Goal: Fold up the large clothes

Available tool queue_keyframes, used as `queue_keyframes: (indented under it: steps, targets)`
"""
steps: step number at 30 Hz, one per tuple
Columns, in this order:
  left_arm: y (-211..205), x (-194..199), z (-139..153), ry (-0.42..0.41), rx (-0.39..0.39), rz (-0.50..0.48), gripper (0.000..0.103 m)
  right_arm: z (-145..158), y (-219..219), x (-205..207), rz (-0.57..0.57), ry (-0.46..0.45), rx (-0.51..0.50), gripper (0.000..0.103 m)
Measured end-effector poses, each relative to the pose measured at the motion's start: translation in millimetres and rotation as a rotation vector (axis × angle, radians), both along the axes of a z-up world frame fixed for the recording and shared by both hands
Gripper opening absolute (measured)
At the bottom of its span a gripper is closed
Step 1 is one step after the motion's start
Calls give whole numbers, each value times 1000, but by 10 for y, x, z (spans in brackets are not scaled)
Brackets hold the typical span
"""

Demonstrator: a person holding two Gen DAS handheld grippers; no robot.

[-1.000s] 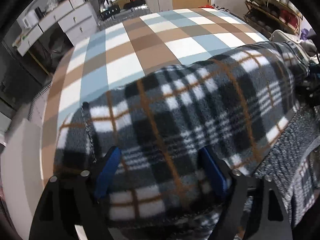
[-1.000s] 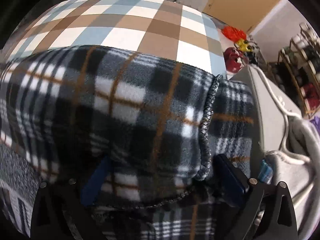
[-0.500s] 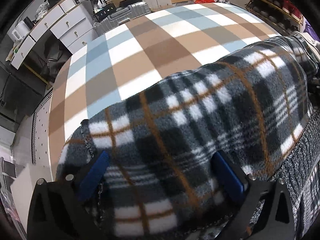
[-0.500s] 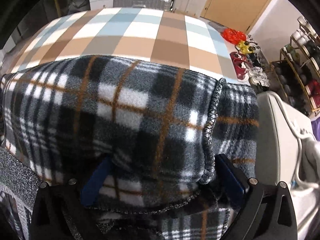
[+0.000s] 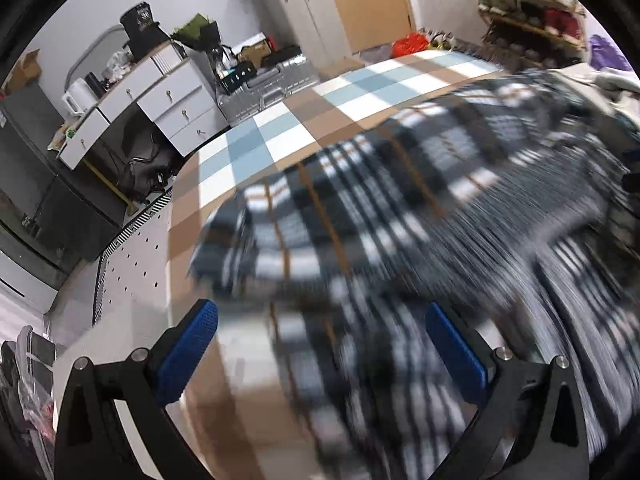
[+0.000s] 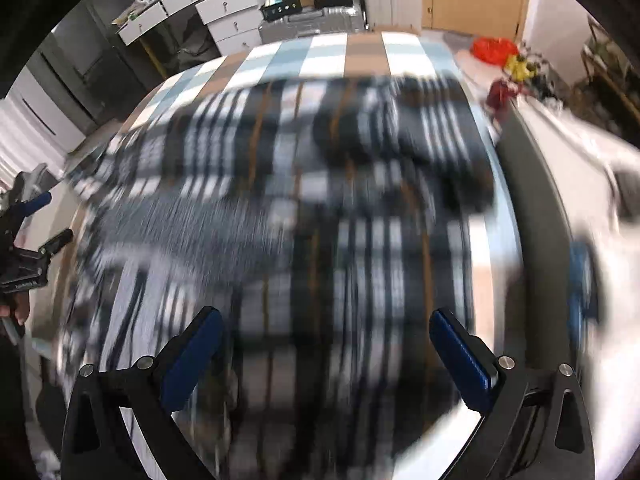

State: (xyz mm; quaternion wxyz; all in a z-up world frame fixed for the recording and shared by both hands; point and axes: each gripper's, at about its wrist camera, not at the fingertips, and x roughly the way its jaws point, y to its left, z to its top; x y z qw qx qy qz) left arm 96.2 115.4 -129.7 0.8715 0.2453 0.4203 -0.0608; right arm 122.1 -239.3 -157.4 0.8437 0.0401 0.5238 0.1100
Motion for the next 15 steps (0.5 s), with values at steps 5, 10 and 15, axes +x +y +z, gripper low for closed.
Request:
queue_keyframes:
  steps: [5, 10, 15]
  targets:
    - [56, -727, 96, 3, -25, 6, 102, -41, -25, -777, 51, -54, -24, 103]
    - [24, -1123, 67, -13, -21, 2, 102, -182, 79, -1182, 102, -99, -144, 103]
    - [52, -1255, 70, -42, -27, 22, 102, -350, 360, -1380, 191, -139, -320, 95]
